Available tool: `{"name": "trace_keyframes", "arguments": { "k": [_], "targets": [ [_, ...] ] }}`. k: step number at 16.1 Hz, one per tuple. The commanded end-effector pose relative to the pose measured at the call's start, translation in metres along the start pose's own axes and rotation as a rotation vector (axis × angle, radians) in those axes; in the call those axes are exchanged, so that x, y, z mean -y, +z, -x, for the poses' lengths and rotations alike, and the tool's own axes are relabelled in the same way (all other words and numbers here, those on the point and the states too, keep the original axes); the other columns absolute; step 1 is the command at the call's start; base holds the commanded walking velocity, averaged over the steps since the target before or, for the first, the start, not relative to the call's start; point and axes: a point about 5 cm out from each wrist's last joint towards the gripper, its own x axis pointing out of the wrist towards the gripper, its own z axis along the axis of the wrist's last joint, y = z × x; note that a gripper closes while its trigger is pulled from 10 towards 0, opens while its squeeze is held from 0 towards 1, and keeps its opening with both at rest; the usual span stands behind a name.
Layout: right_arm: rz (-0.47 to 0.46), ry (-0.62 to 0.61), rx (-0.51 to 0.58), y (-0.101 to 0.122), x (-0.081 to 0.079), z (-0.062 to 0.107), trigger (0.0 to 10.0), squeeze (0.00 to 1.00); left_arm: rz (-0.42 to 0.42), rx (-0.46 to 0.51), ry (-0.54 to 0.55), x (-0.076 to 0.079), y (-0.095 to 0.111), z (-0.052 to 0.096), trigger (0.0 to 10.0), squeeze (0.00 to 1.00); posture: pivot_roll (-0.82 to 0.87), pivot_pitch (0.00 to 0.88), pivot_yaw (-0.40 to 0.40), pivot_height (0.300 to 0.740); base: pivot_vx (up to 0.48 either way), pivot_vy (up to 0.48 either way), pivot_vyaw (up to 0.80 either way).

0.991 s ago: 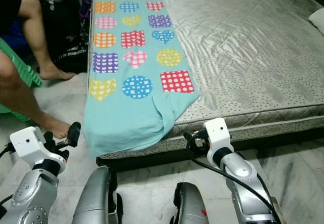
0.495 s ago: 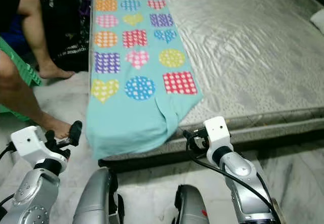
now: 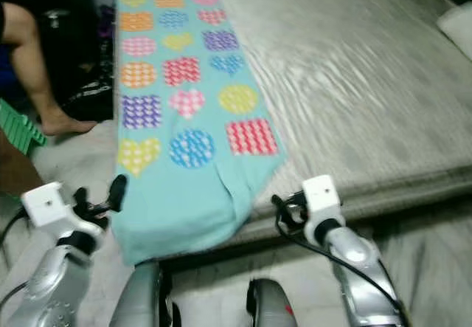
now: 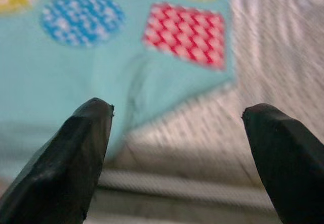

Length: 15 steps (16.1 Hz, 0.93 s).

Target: Clean up the room

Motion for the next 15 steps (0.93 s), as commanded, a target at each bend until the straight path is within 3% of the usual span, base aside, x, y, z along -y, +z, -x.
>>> {"name": "trace_keyframes", "arguments": {
  "k": [1, 10, 13, 15],
  "targets": [
    [0.003, -0.007, -0.011, -0.0044, 0.0029, 0.0042, 10.0, 0.00, 0.006, -0.009, 0.011, 0.0009, -0.0009, -0.0002, 10.0, 0.00, -0.02, 0.193, -0.027, 0.611, 0.000, 0.000, 0.00],
    [0.020, 0.009, -0.002, -0.0042, 0.0013, 0.0044, 10.0, 0.00, 0.007, -0.019, 0.021, 0.0025, -0.0028, -0.0003, 10.0, 0.00, -0.02, 0.202, -0.030, 0.611, 0.000, 0.000, 0.00],
    [0.041, 0.023, 0.001, -0.0029, -0.0018, 0.0028, 10.0, 0.00, 0.005, -0.019, 0.019, 0.0032, -0.0023, -0.0010, 10.0, 0.00, -0.02, 0.205, -0.030, 0.611, 0.000, 0.000, 0.80],
    [0.001, 0.009, 0.006, -0.0030, -0.0024, 0.0021, 10.0, 0.00, 0.005, -0.020, 0.020, 0.0020, -0.0028, -0.0012, 10.0, 0.00, -0.02, 0.207, -0.031, 0.611, 0.000, 0.000, 0.40]
  ]
}}
